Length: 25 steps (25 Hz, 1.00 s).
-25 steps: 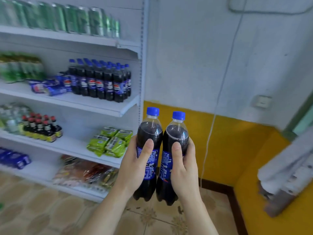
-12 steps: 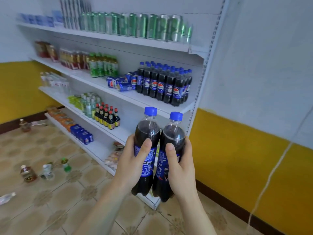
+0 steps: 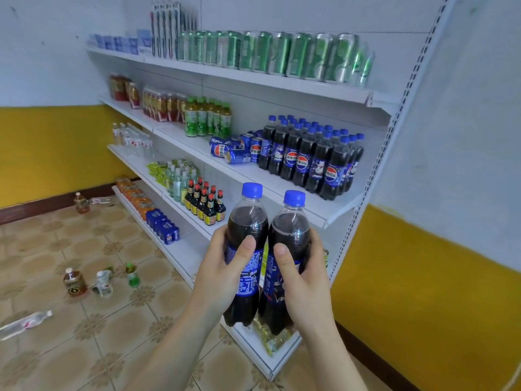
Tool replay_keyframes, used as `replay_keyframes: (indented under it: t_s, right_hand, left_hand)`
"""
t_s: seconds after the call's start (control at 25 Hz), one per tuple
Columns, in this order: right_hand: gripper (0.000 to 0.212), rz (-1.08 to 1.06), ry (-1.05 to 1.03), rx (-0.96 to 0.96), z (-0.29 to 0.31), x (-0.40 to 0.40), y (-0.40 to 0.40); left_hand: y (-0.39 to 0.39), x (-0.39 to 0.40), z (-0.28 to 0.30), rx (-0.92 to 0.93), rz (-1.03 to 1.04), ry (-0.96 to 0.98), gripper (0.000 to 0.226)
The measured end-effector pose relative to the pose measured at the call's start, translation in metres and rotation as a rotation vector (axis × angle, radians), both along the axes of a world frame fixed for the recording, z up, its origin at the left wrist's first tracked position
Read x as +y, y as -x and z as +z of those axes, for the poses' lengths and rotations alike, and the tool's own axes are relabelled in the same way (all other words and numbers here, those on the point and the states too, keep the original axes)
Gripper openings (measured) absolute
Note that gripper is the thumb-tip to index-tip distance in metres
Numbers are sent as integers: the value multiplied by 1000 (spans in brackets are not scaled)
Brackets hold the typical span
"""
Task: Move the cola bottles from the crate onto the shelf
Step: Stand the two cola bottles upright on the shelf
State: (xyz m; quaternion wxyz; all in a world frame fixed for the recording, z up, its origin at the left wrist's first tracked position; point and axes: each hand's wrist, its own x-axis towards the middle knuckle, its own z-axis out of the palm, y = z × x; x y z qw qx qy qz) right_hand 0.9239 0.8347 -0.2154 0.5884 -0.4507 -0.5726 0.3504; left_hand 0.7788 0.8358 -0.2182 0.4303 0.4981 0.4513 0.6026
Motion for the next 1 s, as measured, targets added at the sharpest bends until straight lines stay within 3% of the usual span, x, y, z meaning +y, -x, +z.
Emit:
replay_keyframes:
  t_s: [0.24,0.4,0.56,1.0]
  right_hand:
    - [55,-22,4,-8,-3,77,48]
    - [49,-52,29,-7,1,124,83]
    - [50,-110,48,2,7,170,114]
    - [49,-255,52,35,10,314,139]
  left_hand:
    - [49,78,-1,55,3,-38,31]
    - [91,136,4,112,-47,-40,41]
    - [128,200,11,163,-118,-39,36]
    - [153,375,10,175,-284,-17,49]
